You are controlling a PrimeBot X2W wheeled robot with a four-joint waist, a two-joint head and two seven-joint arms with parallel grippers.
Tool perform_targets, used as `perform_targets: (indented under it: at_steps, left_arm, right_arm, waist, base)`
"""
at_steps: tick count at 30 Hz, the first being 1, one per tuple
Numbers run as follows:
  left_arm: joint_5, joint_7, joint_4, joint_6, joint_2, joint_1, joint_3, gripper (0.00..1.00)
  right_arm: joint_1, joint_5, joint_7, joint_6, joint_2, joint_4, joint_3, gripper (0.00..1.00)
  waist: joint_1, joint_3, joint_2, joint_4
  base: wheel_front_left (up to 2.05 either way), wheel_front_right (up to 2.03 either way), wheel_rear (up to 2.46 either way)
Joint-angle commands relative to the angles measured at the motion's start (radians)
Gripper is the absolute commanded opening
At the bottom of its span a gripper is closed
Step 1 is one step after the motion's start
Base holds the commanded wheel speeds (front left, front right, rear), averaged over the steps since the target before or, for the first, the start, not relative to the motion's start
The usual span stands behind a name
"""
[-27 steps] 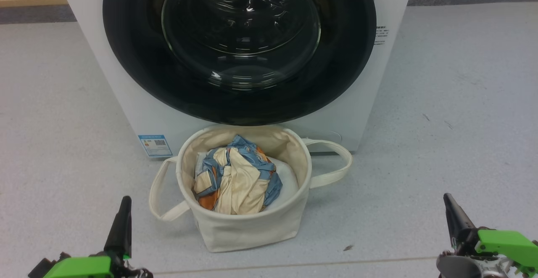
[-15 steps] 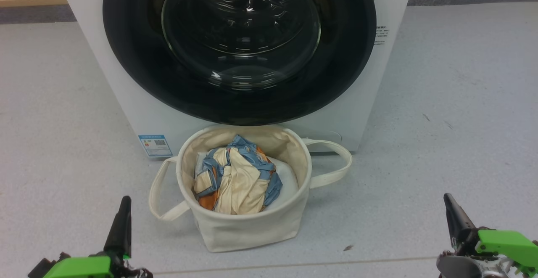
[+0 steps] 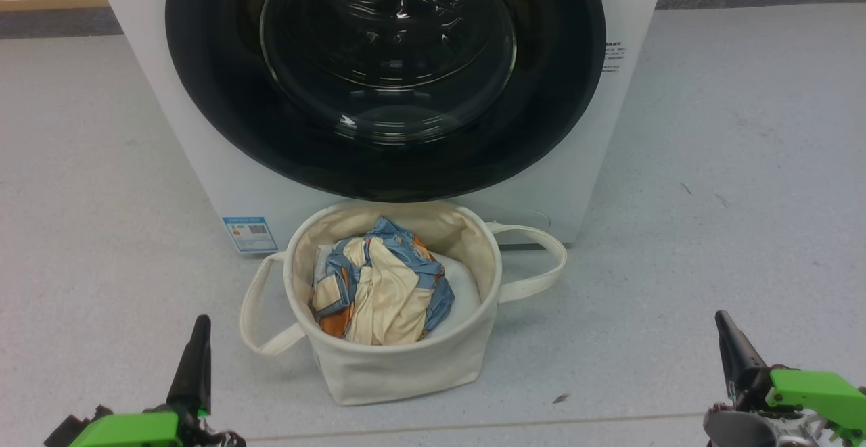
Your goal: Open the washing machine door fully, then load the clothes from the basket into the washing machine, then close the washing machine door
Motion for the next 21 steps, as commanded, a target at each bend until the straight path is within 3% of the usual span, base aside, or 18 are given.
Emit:
perform_targets:
  at_steps: [1, 21]
  left_arm:
    - [0.005, 0.010, -0.026, -0.007, 0.006, -0.045, 0.036, 0.00]
    - [0.007, 0.012, -0.026, -0.007, 0.004, -0.045, 0.039, 0.00]
  right_arm:
    - [-0.050, -0.006, 0.007, 0.000, -0.005, -0.030, 0.019, 0.00]
    - [-0.050, -0.007, 0.008, 0.000, -0.004, -0.030, 0.018, 0.00]
  waist:
    - [0.0000, 0.000, 0.0000, 0.000]
    - [0.0000, 0.000, 0.0000, 0.000]
  base:
    - [0.00, 0.00, 0.00]
    - [0.00, 0.00, 0.00]
